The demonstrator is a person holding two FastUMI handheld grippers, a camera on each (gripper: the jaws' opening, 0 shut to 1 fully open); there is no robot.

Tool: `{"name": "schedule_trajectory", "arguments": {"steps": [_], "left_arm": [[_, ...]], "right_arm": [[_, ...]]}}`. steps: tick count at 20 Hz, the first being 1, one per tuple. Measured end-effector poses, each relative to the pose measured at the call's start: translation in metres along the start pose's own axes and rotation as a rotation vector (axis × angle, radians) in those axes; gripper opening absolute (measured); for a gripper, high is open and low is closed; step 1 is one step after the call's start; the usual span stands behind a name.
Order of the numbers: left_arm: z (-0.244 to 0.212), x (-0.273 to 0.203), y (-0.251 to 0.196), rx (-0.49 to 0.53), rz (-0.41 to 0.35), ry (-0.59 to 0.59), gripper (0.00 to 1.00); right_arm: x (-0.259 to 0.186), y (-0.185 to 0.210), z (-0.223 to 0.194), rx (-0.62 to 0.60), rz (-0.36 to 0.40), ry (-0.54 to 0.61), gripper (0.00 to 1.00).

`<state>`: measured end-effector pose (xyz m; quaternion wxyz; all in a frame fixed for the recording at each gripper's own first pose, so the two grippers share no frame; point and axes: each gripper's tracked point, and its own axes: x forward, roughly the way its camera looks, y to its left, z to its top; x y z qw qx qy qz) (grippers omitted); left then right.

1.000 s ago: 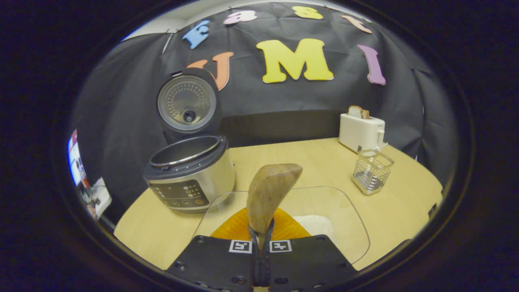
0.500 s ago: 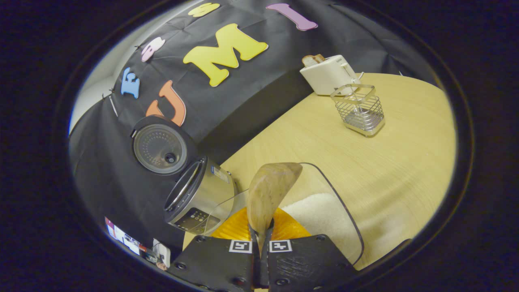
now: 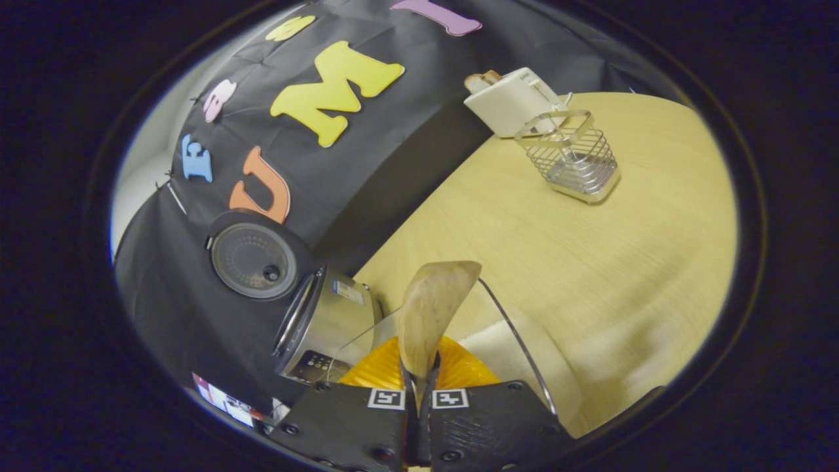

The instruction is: Close the left gripper, press the button to open the rice cooker; take a wooden spoon from the chopstick holder with the right hand, scoop a spoonful of rice and pour it into the rice cooker, then put the wooden spoon back into the chopstick holder.

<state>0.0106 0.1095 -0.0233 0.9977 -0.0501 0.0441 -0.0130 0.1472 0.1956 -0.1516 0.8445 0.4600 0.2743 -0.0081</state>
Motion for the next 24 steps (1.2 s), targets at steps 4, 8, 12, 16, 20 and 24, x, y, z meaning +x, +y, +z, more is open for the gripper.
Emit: {"name": "schedule_trajectory", "arguments": {"steps": [4, 8, 12, 16, 20, 24], "left_arm": [[-0.001, 0.001, -0.005, 0.004, -0.011, 0.001, 0.98], [-0.001, 0.002, -0.007, 0.015, -0.016, 0.002, 0.98], [-0.005, 0.003, -0.004, 0.015, -0.009, 0.012, 0.98], [-0.003, 0.002, 0.001, 0.014, 0.001, 0.008, 0.98], [-0.008, 0.005, 0.003, 0.02, 0.008, 0.024, 0.98], [-0.01, 0.004, 0.005, 0.035, 0.008, 0.03, 0.98]], "right_arm": [[-0.001, 0.014, 0.002, 0.116, 0.119, 0.07, 0.0], [-0.006, 0.024, 0.007, 0.26, 0.227, 0.123, 0.01], [-0.015, 0.027, 0.01, 0.408, 0.269, 0.172, 0.0], [-0.027, 0.031, 0.032, 0.514, 0.317, 0.157, 0.01], [-0.037, 0.041, 0.039, 0.608, 0.379, 0.192, 0.0], [-0.045, 0.059, 0.047, 0.581, 0.375, 0.182, 0.0]]}}
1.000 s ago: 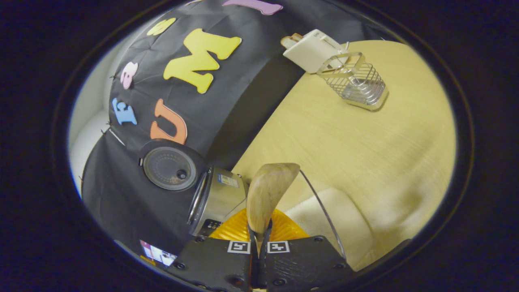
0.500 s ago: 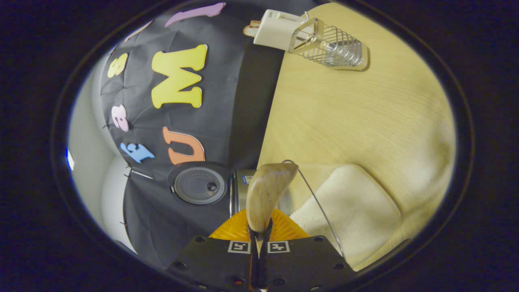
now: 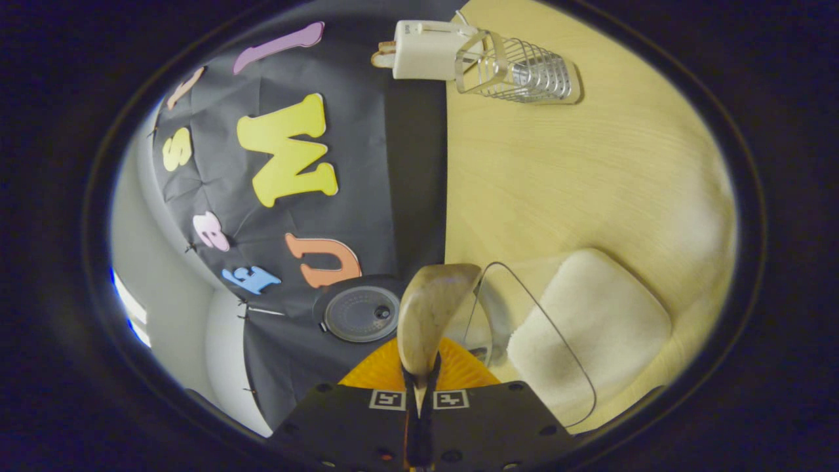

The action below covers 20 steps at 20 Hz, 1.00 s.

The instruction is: Close the left gripper, press the button to open the rice cooker; take a wooden spoon from the chopstick holder with the right hand, scoop a spoonful of rice and pour it into the rice cooker, then put the wooden spoon back into the chopstick holder.

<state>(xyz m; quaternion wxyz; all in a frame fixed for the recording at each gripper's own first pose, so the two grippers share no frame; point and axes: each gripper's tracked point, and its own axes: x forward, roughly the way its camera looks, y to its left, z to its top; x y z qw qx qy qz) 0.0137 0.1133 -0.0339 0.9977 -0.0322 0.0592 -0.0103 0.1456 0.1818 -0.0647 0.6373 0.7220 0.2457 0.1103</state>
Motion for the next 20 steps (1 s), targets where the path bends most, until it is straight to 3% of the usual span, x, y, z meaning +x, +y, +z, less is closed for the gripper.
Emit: {"name": "schedule_trajectory", "arguments": {"steps": [8, 14, 20], "left_arm": [[0.006, -0.012, 0.033, 0.049, 0.068, -0.022, 0.98], [0.001, -0.015, 0.047, 0.057, 0.083, 0.001, 0.98], [0.0, -0.013, 0.045, 0.05, 0.052, 0.0, 0.98]], "right_arm": [[0.01, 0.058, 0.011, -0.125, -0.015, -0.066, 0.0], [0.034, 0.092, 0.035, -0.265, -0.088, -0.143, 0.01], [0.089, 0.158, 0.025, -0.342, -0.05, -0.159, 0.0]]}}
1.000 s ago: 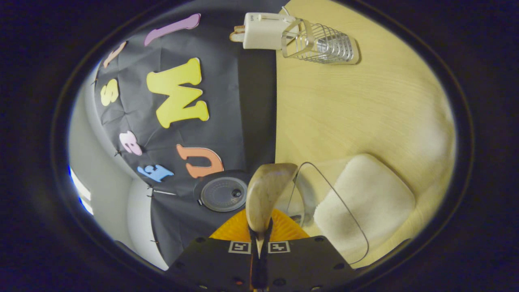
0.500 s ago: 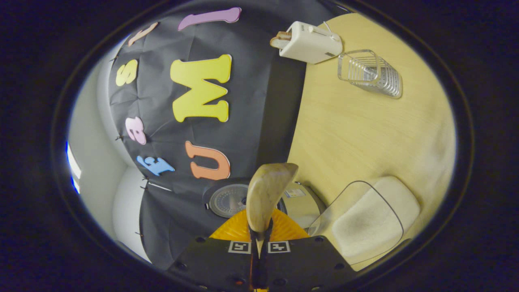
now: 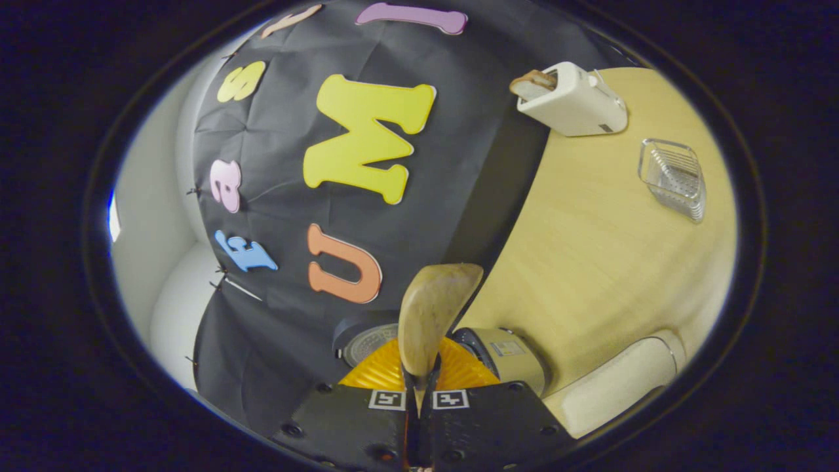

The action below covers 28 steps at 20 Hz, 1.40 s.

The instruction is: Close the left gripper, press the button to open the rice cooker; take a wooden spoon from the chopstick holder with the right hand, scoop a spoonful of rice and pour it into the rice cooker, then put the wooden spoon back into the chopstick holder.

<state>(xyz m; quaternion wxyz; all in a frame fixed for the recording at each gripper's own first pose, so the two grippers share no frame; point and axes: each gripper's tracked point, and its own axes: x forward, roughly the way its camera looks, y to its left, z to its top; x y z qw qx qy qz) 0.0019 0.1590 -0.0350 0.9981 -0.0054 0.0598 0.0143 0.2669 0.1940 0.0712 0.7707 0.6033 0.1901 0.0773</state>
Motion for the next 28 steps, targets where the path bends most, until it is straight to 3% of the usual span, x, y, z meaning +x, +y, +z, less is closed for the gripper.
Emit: {"name": "schedule_trajectory", "arguments": {"steps": [6, 13, 20, 23, 28], "left_arm": [[-0.01, 0.004, 0.011, 0.023, 0.012, 0.03, 0.98], [-0.023, 0.011, 0.028, -0.009, 0.049, 0.066, 0.99], [-0.039, 0.026, 0.012, -0.012, 0.048, 0.111, 0.99], [-0.045, 0.036, 0.006, -0.022, 0.052, 0.124, 0.98], [-0.045, 0.033, 0.009, -0.014, 0.064, 0.133, 0.97]], "right_arm": [[0.065, 0.029, -0.015, -0.146, -0.053, -0.03, 0.0], [0.143, 0.018, -0.064, -0.475, -0.159, -0.045, 0.01], [0.168, 0.015, -0.087, -0.828, -0.233, -0.129, 0.0], [0.174, 0.021, -0.088, -0.99, -0.229, -0.16, 0.0], [0.174, 0.03, -0.103, -1.088, -0.205, -0.15, 0.0]]}}
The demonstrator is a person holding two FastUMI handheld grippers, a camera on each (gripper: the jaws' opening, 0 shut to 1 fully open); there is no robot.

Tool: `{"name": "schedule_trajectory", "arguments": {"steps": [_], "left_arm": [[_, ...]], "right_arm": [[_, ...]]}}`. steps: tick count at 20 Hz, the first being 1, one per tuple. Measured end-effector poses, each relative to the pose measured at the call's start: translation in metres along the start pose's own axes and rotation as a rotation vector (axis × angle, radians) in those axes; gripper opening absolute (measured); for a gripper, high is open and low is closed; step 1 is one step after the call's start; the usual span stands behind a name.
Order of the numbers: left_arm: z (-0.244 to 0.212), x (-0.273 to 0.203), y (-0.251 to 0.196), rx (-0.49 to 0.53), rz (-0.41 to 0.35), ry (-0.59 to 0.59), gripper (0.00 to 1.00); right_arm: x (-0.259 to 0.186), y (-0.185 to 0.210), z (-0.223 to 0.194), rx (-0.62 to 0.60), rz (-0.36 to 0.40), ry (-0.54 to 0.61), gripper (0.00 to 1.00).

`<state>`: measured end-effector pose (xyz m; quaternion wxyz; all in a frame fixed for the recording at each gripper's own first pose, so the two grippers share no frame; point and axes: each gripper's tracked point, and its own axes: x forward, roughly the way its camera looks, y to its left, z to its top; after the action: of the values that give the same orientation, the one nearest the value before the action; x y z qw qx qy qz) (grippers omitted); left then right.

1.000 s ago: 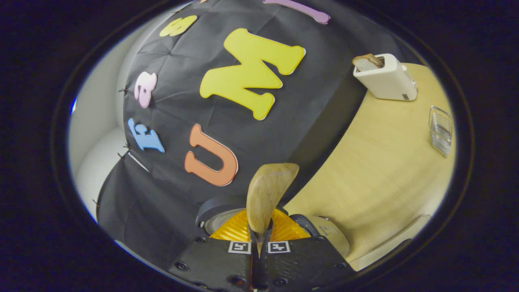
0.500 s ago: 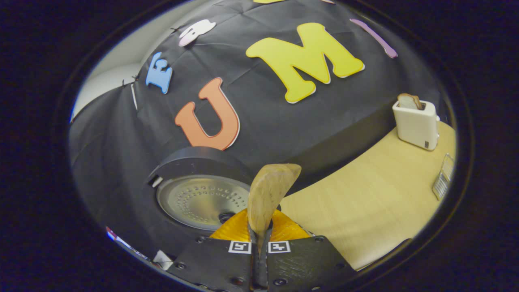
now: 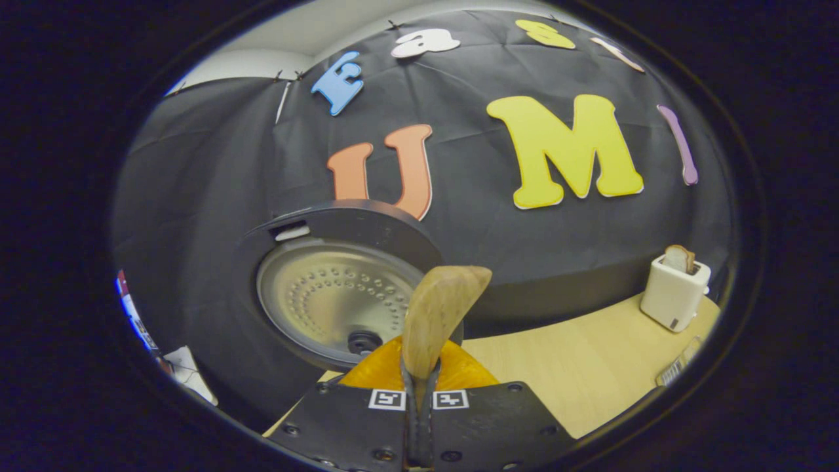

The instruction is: Close the left gripper, press the button to open the rice cooker; take a wooden spoon from the chopstick holder with the right hand, scoop a spoonful of rice and pour it into the rice cooker, then put the wooden spoon back into the chopstick holder.

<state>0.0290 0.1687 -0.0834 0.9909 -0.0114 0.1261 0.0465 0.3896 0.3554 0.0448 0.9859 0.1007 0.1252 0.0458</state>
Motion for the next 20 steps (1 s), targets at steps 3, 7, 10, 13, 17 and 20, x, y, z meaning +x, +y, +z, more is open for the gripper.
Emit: {"name": "schedule_trajectory", "arguments": {"steps": [3, 7, 10, 13, 17, 20], "left_arm": [[0.001, -0.002, 0.009, 0.019, 0.023, -0.005, 0.97], [0.002, -0.004, 0.012, 0.027, 0.033, -0.005, 0.97], [0.001, -0.004, 0.017, 0.022, 0.043, -0.003, 0.97], [0.003, -0.004, 0.024, 0.02, 0.065, -0.007, 0.97], [0.003, -0.003, 0.02, 0.013, 0.048, -0.004, 0.96], [0.002, -0.004, 0.026, 0.019, 0.057, -0.006, 0.97]], "right_arm": [[-0.011, 0.014, 0.013, -0.106, 0.023, -0.049, 0.0], [-0.019, 0.033, 0.017, -0.169, 0.064, -0.068, 0.0], [-0.021, 0.043, 0.016, -0.227, 0.072, -0.074, 0.0], [-0.022, 0.058, 0.016, -0.281, 0.101, -0.096, 0.02], [-0.026, 0.08, 0.009, -0.419, 0.14, -0.119, 0.0], [-0.031, 0.096, 0.004, -0.522, 0.148, -0.143, 0.0]]}}
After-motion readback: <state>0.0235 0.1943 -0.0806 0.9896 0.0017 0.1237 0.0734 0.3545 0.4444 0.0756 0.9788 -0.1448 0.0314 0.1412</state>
